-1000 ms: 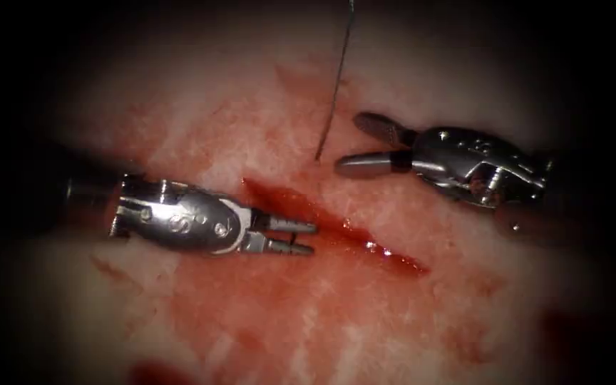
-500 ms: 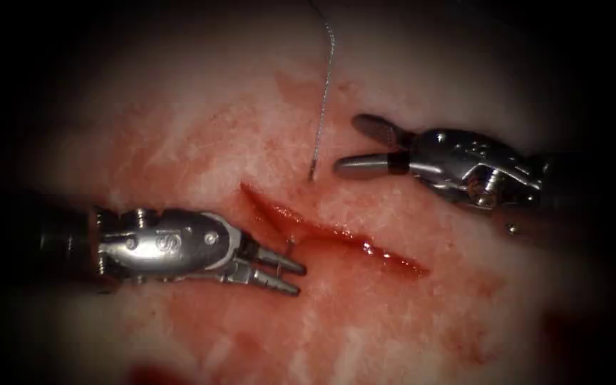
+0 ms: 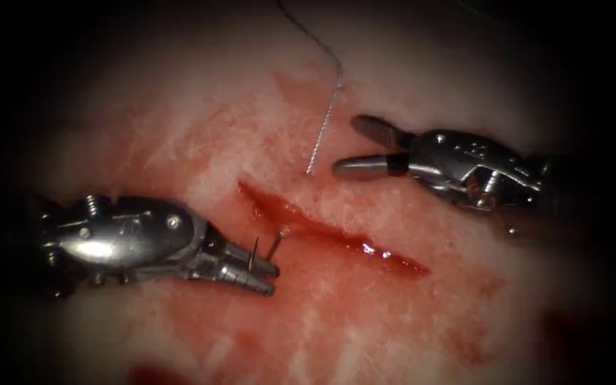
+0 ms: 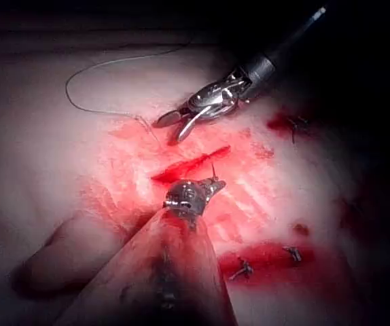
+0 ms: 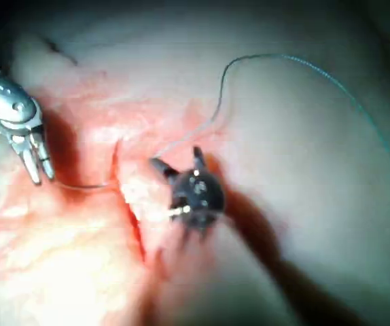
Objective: Wound Closure
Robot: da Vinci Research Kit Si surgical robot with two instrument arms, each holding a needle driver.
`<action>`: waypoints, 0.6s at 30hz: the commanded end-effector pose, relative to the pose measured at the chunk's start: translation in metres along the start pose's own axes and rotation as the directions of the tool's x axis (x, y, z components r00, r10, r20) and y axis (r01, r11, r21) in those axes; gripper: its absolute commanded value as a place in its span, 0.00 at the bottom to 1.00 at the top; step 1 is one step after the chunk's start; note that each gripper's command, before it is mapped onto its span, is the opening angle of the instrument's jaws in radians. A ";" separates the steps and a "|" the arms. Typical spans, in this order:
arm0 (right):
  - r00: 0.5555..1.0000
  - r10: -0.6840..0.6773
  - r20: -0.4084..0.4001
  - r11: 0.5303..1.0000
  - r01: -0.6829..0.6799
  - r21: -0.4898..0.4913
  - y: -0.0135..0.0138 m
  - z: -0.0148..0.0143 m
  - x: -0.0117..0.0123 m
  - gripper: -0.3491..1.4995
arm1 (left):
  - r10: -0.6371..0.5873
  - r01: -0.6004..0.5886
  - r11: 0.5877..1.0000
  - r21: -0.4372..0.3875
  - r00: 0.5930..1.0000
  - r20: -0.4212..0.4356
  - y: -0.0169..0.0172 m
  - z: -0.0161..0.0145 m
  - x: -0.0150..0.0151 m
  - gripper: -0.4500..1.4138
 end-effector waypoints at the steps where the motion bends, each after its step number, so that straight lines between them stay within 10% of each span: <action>1: 1.000 0.012 0.000 1.000 -0.012 0.002 -0.0003 0.0007 -0.0004 0.82 | -0.005 0.005 1.000 -0.007 1.000 0.000 0.0002 0.0007 -0.0005 0.05; 12: 0.999 0.046 0.004 0.999 -0.046 0.018 -0.0005 0.0006 -0.0005 0.81 | -0.095 0.098 0.991 -0.088 0.995 0.033 0.0036 -0.0015 -0.0014 0.05; 18: 0.999 0.046 0.007 0.998 -0.046 0.035 -0.0009 0.0000 -0.0005 0.81 | 0.062 -0.061 0.994 -0.087 0.998 0.013 0.0049 -0.0023 0.0008 0.05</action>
